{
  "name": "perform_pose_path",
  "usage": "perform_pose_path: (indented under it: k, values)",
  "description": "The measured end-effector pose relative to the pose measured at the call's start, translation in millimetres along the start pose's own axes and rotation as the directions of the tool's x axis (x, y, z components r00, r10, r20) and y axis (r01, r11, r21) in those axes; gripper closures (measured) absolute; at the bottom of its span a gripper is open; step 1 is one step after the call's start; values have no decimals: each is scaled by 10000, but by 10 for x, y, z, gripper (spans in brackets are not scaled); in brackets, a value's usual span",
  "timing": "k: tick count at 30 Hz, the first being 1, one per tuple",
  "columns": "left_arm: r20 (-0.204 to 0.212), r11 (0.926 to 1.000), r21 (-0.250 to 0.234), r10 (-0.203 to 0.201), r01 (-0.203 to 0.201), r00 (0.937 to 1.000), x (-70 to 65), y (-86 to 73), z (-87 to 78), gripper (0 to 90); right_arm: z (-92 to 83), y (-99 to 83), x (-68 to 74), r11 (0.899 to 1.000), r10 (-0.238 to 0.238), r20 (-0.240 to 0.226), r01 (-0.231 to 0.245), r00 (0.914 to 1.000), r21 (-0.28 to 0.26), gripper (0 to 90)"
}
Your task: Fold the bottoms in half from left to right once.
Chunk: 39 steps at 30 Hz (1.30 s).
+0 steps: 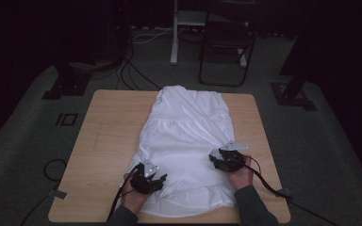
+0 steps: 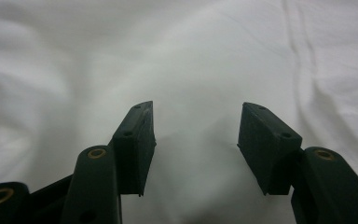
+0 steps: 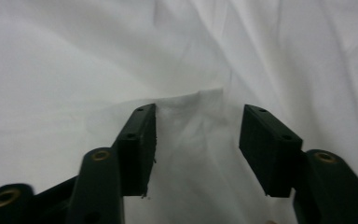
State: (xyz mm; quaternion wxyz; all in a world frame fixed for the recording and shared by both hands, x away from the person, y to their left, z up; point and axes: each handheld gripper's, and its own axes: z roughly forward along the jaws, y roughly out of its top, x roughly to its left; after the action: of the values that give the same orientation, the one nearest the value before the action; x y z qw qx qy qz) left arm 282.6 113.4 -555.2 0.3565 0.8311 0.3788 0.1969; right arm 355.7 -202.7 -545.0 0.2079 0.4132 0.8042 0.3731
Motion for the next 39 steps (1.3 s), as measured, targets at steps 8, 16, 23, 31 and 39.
perform_pose_path:
  k: [8,16,23,31,39]
  values:
    - [647,9997,166,193,-204,9977,-210,-49,62,465,-18,-112,-82,9961,363,-716,-304,9968,825,824]
    - [1224,9992,124,353,-371,9919,-441,-177,-75,460,-559,-375,-62,9998,193,-516,-188,9985,109,888]
    - [1456,9984,117,529,-552,9879,-548,-261,-165,452,-1071,-754,-147,9927,971,-477,-1002,9941,-672,879]
    - [1700,9935,194,1072,-1121,9796,-682,-313,-249,441,-1323,-951,-294,9768,1818,59,-1799,9833,-1160,706]
    - [1935,9929,165,1122,-1176,9747,-712,-322,-269,437,-965,-683,-266,9847,1439,-258,-1457,9893,-958,555]
